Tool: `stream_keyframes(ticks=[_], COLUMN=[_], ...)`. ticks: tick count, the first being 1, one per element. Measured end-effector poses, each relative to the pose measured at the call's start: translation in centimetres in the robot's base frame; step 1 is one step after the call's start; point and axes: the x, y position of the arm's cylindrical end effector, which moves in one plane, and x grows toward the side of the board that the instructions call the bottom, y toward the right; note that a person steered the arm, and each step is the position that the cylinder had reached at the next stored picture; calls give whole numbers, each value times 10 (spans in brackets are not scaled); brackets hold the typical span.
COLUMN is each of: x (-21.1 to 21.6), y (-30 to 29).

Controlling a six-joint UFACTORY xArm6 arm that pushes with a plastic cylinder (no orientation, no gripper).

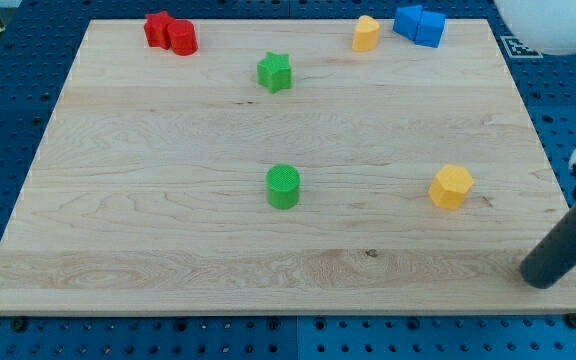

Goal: Place the yellow heart horizontal right to the green star

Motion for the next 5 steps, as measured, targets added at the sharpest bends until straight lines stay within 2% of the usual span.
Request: stream_keyframes(ticks=[1, 3, 5], x=[-58, -221, -327], y=[15, 9, -122])
